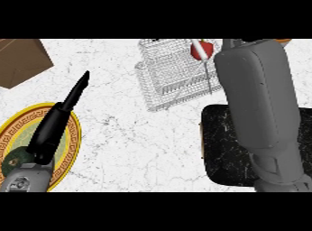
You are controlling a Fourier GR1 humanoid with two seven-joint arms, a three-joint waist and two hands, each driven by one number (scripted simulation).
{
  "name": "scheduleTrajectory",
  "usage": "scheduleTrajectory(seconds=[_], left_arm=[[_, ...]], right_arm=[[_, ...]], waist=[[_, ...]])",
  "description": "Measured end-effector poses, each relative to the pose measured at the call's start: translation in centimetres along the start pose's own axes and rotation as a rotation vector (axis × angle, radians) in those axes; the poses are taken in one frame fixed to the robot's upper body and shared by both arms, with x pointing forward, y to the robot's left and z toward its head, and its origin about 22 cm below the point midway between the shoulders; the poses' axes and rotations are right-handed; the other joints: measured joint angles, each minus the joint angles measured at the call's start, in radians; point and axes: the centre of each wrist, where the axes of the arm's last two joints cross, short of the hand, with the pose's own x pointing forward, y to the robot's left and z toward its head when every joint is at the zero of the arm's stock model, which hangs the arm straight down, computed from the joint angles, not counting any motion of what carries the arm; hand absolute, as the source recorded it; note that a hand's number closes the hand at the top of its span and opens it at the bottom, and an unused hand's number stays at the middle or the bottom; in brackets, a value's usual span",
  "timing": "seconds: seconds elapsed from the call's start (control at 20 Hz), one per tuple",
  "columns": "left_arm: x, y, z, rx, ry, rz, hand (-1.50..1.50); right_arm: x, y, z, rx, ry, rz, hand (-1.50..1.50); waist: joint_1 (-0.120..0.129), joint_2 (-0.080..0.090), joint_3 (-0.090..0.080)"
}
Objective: Pick the bell pepper from the tray and place it in the tiered basket
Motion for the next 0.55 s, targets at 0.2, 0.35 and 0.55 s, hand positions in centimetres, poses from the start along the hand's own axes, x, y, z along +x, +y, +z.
scheduleTrajectory(seconds=[0.2,0.35,0.55], left_arm=[[0.1,0.4,-0.2,0.009,-0.003,-0.002,0.00],[-0.1,0.4,0.0,0.025,0.014,-0.004,0.00],[-0.5,0.5,0.3,0.044,0.038,-0.008,0.00]], right_arm=[[0.4,1.1,-0.7,-0.059,-0.028,-0.148,-1.50],[0.8,1.2,-1.0,-0.181,-0.038,-0.217,-1.50],[0.7,1.0,-1.9,-0.346,-0.033,-0.245,-1.50]], waist=[[-0.006,-0.002,0.000],[-0.025,-0.008,0.000],[-0.057,-0.019,-0.001]])
